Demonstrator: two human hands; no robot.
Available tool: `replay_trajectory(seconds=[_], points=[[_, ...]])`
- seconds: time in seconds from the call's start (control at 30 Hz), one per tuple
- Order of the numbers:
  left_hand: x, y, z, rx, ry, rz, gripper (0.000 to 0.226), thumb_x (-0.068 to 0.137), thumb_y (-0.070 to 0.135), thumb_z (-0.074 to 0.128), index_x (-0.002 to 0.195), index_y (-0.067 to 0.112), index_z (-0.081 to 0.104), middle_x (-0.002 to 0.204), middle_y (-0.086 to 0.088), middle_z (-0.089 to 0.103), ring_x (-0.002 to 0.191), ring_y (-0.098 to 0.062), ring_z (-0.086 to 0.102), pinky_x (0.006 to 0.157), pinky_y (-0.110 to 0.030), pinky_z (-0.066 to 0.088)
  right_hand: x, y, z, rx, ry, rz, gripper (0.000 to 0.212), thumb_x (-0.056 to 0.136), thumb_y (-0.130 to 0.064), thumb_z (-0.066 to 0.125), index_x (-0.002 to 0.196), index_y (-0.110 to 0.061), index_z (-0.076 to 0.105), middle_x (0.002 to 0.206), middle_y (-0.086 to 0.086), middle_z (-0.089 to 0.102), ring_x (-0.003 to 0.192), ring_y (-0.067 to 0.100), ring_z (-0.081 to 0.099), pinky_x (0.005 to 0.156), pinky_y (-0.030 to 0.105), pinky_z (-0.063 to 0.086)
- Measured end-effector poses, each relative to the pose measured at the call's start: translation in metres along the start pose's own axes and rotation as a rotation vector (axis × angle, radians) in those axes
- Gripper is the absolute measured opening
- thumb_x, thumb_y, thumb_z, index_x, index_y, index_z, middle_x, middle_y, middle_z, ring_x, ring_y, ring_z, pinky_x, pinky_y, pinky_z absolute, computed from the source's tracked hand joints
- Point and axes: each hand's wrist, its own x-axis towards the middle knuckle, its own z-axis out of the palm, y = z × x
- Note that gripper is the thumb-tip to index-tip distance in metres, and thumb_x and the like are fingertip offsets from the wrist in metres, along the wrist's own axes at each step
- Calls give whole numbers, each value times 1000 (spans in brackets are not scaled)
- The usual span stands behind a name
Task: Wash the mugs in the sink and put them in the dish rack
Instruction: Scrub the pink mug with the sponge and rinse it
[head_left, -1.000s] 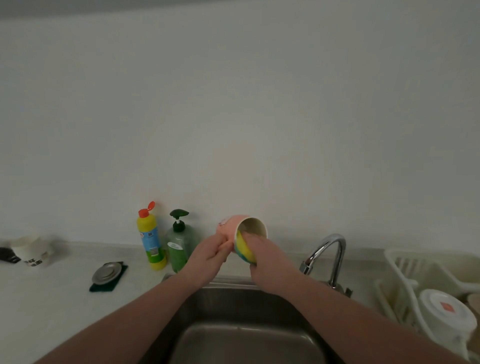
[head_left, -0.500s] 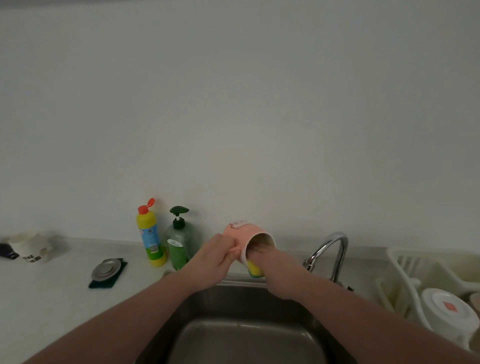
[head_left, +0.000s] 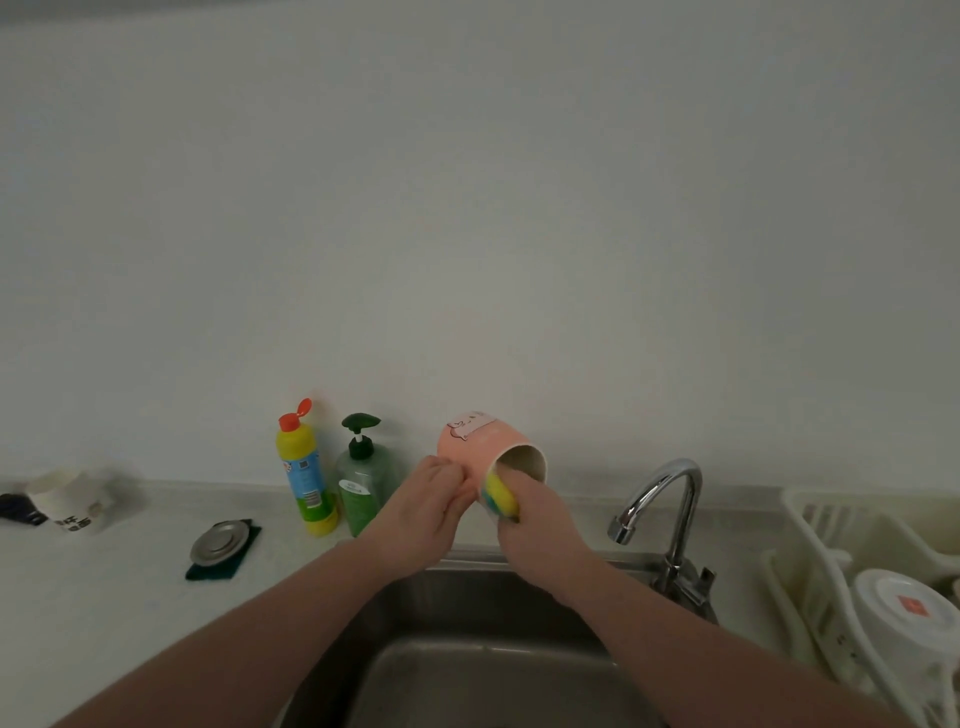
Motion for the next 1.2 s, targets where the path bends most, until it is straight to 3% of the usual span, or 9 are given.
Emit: replay_trajectory(seconds=[0.1,0.2,0.3,0.43,0.6,0.8,0.9,1.03,1.2], points=[[2,-4,-5,16,10,-41,34,98,31,36,77,9,51,79,5,46,77,-6,36,72,-16,33,5,10,-12,-323,-120,-259,66,85,8,48,144,-18,36,147,2,40,133,17,39,110,27,33],[2,-5,-4,54,-21,-11,33,97,30,38,77,9,51,79,6,44,76,-3,32,72,-15,30,8,17,-20,-634,-257,-324,75,86,6,51,150,-19,21,158,-2,20,145,14,19,117,31,23],[2,-4,-1,59,-36,-8,32,97,30,38,76,10,50,78,7,43,75,-2,29,72,-14,28,6,9,-21,-544,-247,-254,66,87,6,50,146,-17,32,150,2,35,136,18,35,109,25,32],[2,-3,-1,48,-46,-3,30,98,29,38,77,11,50,77,8,42,73,-1,28,74,-7,28,7,-2,-18,-127,-126,-41,38,89,4,49,122,-13,55,116,7,60,95,16,53,80,22,44],[3,-5,-3,62,-29,24,25,97,25,41,77,13,49,77,10,39,73,-1,26,76,-6,27,5,0,-12,-63,-80,-50,38,88,4,49,121,-13,56,112,7,60,95,18,55,75,20,43],[3,-8,-10,98,-141,-28,33,96,41,29,80,18,46,78,9,41,73,-7,34,71,-9,30,9,18,-20,-712,-296,-346,74,88,4,53,150,-20,21,158,-2,20,144,14,19,116,29,21],[4,-6,-6,86,-122,-8,30,97,35,34,79,16,48,77,10,41,71,-5,31,69,-11,28,7,11,-22,-641,-272,-292,68,89,4,51,148,-19,28,153,0,32,139,17,32,107,24,30],[4,-8,0,80,-83,-31,33,98,33,35,80,11,51,76,8,42,70,-5,29,65,-15,27,7,2,-18,-118,-109,-68,43,89,3,48,128,-16,53,119,8,60,97,18,54,70,15,39],[7,-8,-5,85,-100,-43,37,98,37,32,83,11,52,77,8,43,71,-7,33,65,-14,30,8,3,-21,-164,-123,-117,48,89,3,49,133,-16,50,123,7,58,98,15,53,74,14,38]])
